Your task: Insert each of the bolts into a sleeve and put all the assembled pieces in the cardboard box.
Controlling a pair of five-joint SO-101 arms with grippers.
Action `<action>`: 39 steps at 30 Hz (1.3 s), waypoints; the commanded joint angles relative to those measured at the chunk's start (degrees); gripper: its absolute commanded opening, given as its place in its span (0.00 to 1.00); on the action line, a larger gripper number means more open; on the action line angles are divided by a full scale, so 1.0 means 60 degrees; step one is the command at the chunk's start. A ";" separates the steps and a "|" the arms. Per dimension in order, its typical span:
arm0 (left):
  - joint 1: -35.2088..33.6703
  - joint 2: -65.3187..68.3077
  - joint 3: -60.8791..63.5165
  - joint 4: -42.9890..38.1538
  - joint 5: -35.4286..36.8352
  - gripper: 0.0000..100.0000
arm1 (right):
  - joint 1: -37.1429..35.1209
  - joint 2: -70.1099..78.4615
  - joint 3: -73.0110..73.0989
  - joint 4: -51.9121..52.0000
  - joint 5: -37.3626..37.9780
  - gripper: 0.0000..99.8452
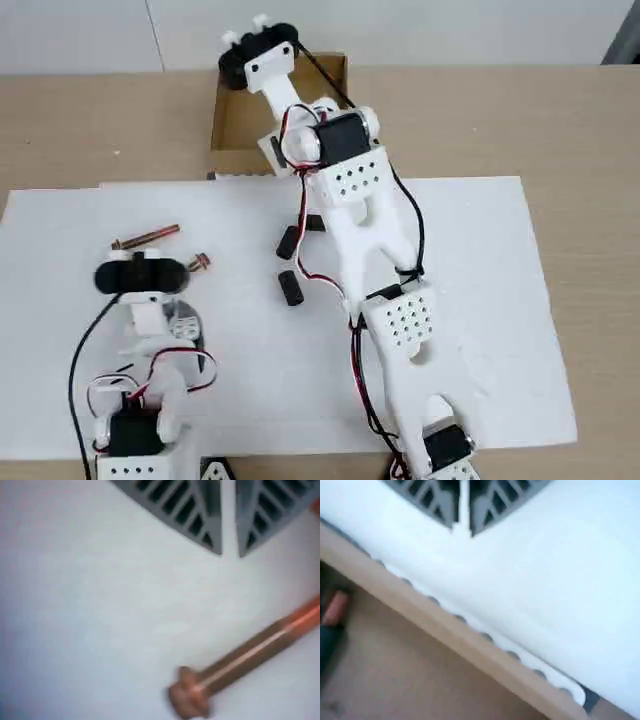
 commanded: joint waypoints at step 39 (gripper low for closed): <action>-0.0571 -0.0117 -0.0066 -0.0220 -0.0029 0.01 | -0.1341 -0.7788 1.1971 0.0344 -0.2813 0.01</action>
